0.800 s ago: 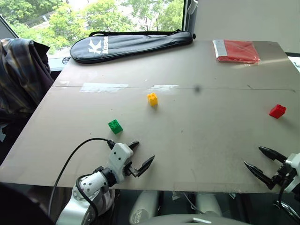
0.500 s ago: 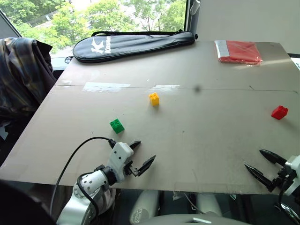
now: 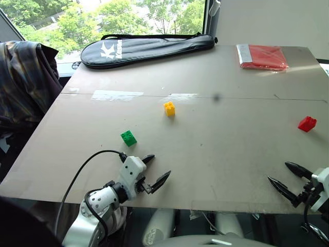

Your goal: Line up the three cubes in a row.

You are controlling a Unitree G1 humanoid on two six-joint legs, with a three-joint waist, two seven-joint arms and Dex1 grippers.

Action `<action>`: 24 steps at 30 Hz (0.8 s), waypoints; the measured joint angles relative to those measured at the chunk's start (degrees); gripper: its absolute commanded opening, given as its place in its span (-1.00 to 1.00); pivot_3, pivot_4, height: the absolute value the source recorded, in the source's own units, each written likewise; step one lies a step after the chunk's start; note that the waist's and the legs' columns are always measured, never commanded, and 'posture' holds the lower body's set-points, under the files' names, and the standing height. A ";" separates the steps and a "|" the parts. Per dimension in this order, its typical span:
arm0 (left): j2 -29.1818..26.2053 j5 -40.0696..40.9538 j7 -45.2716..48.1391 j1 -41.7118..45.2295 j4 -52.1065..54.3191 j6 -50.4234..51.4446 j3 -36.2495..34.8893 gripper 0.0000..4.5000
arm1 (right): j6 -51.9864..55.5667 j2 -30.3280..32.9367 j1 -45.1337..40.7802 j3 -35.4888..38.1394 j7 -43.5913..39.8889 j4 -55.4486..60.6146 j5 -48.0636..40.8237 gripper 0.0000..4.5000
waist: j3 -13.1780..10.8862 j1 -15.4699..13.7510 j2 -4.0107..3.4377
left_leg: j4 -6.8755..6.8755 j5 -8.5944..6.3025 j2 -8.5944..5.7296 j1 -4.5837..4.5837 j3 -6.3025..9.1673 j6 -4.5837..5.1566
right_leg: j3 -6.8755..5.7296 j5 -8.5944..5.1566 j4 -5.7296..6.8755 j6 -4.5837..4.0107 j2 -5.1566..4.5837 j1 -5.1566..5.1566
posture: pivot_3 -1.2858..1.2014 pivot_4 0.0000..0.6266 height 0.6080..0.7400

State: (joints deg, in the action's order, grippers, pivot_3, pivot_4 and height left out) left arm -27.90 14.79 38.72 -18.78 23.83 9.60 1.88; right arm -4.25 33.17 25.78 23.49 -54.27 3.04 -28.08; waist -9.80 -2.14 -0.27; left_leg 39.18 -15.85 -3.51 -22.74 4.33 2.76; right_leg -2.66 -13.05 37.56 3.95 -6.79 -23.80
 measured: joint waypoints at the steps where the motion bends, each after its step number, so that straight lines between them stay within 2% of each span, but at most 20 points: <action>1: -0.13 -0.01 0.06 0.32 0.00 0.09 0.07 0.97 | 0.26 -0.27 -0.42 0.16 0.62 0.14 -0.24 1.00 | 0.00 -0.01 0.00 | 0.00 0.00 0.00 0.00 0.00 0.00 | 0.00 0.00 0.00 0.00 0.00 0.00 | 0.03 -0.52 0.31; 8: -0.63 3.07 1.25 4.32 1.19 4.18 0.49 0.97 | 1.41 0.19 -3.84 2.69 8.08 -2.30 2.72 1.00 | -0.06 -0.05 0.11 | 0.01 0.01 -0.01 -0.02 -0.01 0.01 | -0.02 0.01 0.00 0.00 0.06 -0.01 | 0.03 -0.52 0.31; 10: -2.36 3.10 2.54 6.16 2.16 4.70 1.15 0.97 | 2.15 -0.39 -4.79 3.66 10.80 -3.26 2.86 1.00 | -0.08 -0.09 0.13 | 0.00 0.01 -0.01 -0.04 0.02 0.01 | -0.03 0.01 0.02 -0.02 0.09 -0.02 | 0.03 -0.52 0.31; 12: -5.03 2.47 4.25 10.96 3.28 5.09 2.28 0.97 | 4.27 -1.07 -7.18 4.89 14.79 -3.63 2.62 1.00 | -0.08 -0.09 0.10 | 0.01 0.02 -0.01 -0.03 -0.01 -0.01 | 0.03 0.05 0.05 -0.08 0.13 -0.05 | 0.03 -0.52 0.31; 16: -6.08 3.64 5.81 18.24 5.90 8.33 3.36 0.97 | 7.44 -1.27 -9.52 5.12 19.72 -4.08 3.20 1.00 | -0.08 0.02 0.11 | 0.02 0.02 -0.02 -0.01 -0.05 0.00 | 0.06 0.10 0.05 -0.16 0.37 -0.04 | 0.03 -0.52 0.31; 18: -6.98 6.27 7.78 26.30 5.91 12.74 4.06 0.97 | 11.92 -2.32 -14.29 5.14 26.77 -5.15 4.51 1.00 | -0.13 0.12 0.19 | 0.08 0.04 -0.01 -0.05 -0.07 -0.01 | 0.09 0.17 0.10 -0.26 0.48 -0.10 | 0.03 -0.52 0.31; 24: -6.96 13.86 11.20 40.00 6.28 21.54 4.96 0.97 | 21.27 -5.86 -25.01 3.91 40.75 -3.85 7.31 1.00 | -0.12 1.12 0.17 | 0.06 0.05 0.03 0.00 -0.16 -0.02 | 0.20 0.32 0.15 -0.07 0.58 -0.12 | 0.03 -0.52 0.31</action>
State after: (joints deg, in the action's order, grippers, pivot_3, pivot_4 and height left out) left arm -34.86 28.65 49.92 21.22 30.11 31.14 6.84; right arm 17.02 27.32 0.77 27.40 -13.52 -0.81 -20.77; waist -9.92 -1.02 -0.10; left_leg 39.23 -15.79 -3.48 -22.75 4.17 2.74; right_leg -2.47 -12.72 37.71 3.88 -6.21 -23.92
